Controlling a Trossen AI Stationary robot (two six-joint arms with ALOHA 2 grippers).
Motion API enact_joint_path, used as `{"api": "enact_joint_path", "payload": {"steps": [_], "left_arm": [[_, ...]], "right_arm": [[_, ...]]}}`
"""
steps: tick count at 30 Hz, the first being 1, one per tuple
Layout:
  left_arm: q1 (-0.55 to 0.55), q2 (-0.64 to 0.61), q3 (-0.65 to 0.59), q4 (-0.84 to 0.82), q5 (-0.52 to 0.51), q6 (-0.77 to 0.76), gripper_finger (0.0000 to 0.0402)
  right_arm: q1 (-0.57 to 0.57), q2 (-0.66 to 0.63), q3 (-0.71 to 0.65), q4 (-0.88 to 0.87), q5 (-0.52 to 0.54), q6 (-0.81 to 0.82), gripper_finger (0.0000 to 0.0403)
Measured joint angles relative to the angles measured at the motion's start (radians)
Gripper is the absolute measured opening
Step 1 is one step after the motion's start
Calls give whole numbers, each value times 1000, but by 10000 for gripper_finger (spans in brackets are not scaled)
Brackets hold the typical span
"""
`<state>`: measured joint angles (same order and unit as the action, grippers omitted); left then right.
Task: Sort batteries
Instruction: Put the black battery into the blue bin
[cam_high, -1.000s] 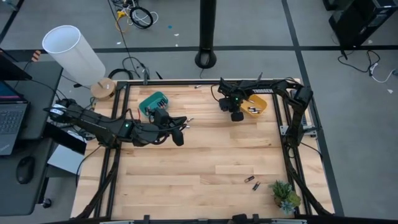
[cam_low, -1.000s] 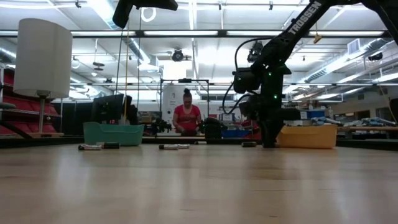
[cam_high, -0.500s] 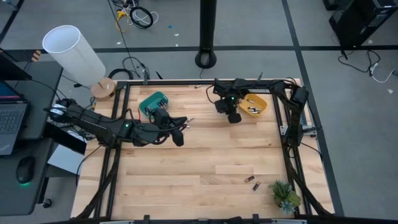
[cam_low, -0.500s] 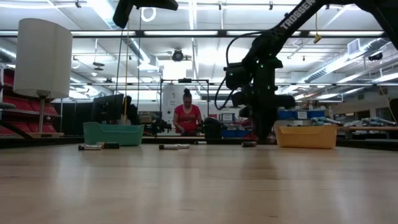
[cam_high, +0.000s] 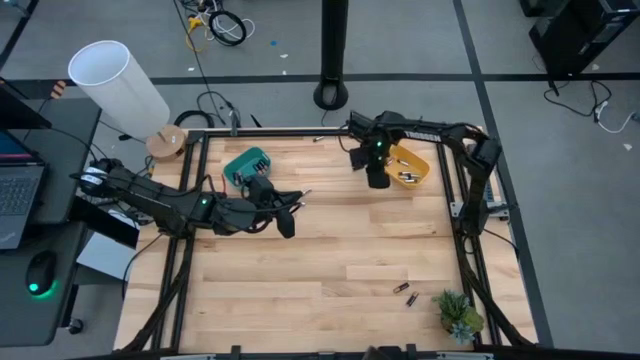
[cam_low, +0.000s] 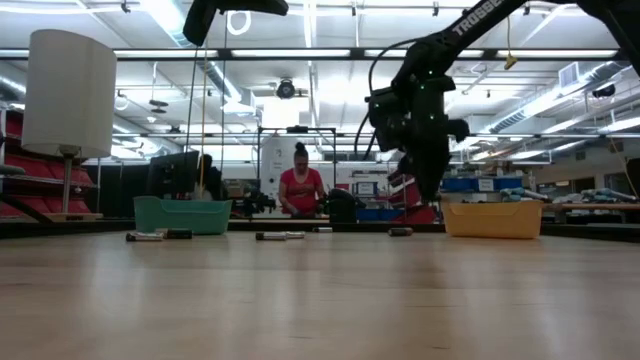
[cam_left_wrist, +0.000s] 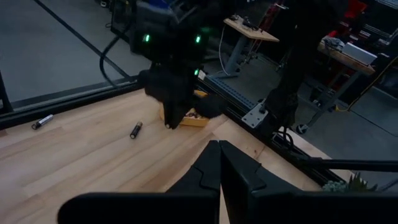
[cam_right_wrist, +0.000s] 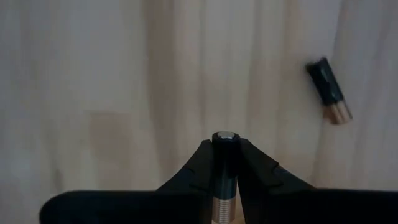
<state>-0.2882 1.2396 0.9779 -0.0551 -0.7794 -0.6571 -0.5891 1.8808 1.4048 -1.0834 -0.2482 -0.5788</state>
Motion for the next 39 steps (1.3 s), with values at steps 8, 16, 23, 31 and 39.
{"api": "enact_joint_path", "payload": {"steps": [8,16,23,31,39], "left_arm": [[0,1,0,-94,2,-114,12],[-1,95,0,-255,27,-237,27],[22,160,0,-178,-72,-198,126],[13,174,0,122,-234,131,169],[26,174,0,253,-269,213,170]], "right_arm": [[35,-85,0,165,-335,138,49],[133,-168,2,727,-486,490,50],[198,-198,2,1013,-490,685,50],[265,-213,2,1096,-461,711,49],[289,-217,2,1179,-442,714,48]]}}
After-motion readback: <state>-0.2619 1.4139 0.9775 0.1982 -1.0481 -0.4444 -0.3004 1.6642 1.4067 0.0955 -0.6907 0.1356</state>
